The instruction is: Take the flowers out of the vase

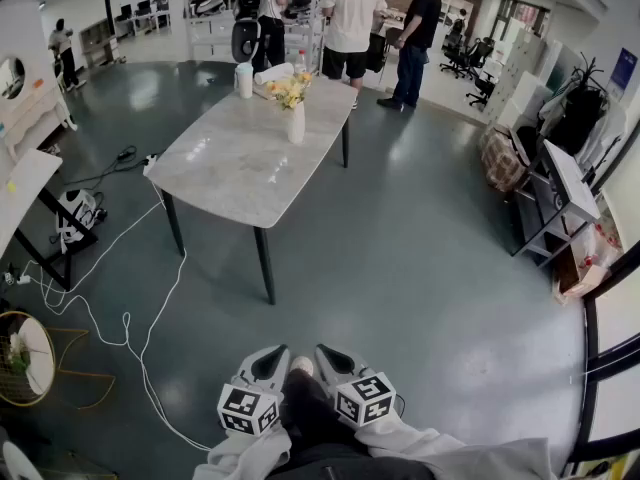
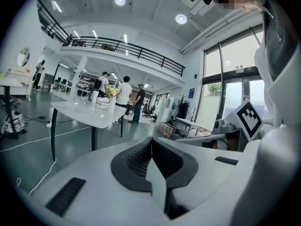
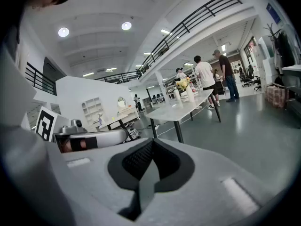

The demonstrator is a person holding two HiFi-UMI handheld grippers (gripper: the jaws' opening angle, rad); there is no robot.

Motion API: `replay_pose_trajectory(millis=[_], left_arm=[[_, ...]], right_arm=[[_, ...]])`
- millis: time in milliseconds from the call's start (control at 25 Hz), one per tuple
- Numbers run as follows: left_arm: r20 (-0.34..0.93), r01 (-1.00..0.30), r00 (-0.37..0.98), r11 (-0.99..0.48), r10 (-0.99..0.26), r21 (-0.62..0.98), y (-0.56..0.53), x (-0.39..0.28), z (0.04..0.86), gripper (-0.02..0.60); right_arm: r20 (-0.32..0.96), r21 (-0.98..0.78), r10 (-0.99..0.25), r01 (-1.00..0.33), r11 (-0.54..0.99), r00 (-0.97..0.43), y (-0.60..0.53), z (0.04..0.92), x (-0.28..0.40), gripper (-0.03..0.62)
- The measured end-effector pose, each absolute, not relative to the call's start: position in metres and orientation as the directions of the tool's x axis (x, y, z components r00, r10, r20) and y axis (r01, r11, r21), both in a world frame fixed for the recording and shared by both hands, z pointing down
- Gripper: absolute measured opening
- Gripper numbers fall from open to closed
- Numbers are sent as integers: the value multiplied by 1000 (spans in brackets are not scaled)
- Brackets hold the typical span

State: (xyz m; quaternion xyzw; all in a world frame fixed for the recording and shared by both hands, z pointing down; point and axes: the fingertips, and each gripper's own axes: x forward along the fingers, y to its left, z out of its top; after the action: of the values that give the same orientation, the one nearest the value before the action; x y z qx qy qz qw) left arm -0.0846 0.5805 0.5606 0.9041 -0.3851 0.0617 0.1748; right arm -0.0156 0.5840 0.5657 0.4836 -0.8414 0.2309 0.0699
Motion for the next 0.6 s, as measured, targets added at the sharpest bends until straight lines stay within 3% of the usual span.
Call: replay_pose_trajectory(millis=[600], left_arm=[[254, -714, 700, -644, -668, 274, 473, -99, 560, 3]], right_arm=[[349, -322, -798, -863, 391, -492, 475, 565, -23, 0]])
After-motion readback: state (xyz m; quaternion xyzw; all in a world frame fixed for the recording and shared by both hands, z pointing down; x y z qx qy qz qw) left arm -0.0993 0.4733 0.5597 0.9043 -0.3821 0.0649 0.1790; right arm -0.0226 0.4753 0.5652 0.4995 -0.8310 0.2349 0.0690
